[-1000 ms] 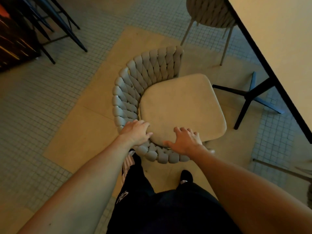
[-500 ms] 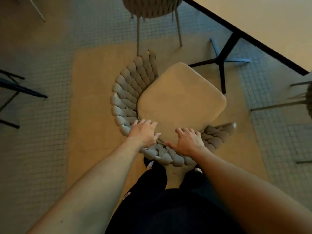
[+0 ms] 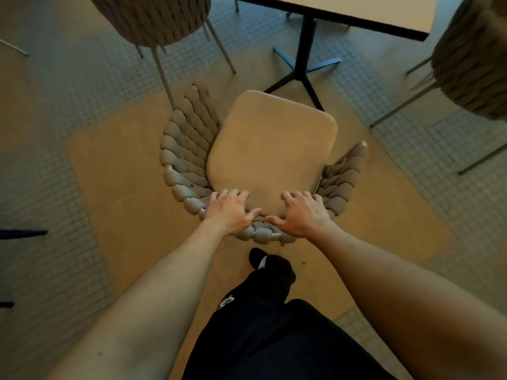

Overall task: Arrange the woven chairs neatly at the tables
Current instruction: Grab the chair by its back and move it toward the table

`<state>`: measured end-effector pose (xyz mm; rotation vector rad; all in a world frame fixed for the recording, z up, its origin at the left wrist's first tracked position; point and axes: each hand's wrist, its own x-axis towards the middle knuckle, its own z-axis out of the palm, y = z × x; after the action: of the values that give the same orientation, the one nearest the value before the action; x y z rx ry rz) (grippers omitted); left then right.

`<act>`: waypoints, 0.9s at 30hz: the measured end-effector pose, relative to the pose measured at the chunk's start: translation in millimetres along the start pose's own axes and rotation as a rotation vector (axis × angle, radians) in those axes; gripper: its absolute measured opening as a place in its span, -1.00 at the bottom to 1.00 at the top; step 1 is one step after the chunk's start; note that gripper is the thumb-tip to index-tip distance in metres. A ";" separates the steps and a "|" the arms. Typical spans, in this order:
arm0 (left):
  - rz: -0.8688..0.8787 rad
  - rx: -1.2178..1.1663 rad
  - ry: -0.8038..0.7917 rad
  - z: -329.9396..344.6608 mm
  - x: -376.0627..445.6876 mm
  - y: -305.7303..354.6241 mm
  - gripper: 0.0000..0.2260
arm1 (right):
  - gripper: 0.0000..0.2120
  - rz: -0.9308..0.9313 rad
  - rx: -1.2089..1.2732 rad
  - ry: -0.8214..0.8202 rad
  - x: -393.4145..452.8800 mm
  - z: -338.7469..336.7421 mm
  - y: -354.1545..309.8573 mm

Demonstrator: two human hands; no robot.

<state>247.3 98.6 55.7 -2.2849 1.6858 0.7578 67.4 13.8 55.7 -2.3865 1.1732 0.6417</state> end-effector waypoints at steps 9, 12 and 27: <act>0.117 0.146 0.010 30.3 -26.6 -48.2 -0.26 | -0.26 0.093 0.050 0.076 -32.7 42.1 -45.0; 0.141 0.168 -0.010 37.5 -32.9 -68.6 -0.25 | -0.29 0.091 0.042 0.100 -41.1 57.1 -63.8; 0.189 0.398 -0.024 47.9 3.6 -111.7 -0.32 | -0.31 0.287 0.128 -0.028 2.6 89.4 -120.3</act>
<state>339.0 153.9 -1.9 -1.8616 1.8634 0.4289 146.3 128.3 -0.2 -2.1167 1.5123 0.6638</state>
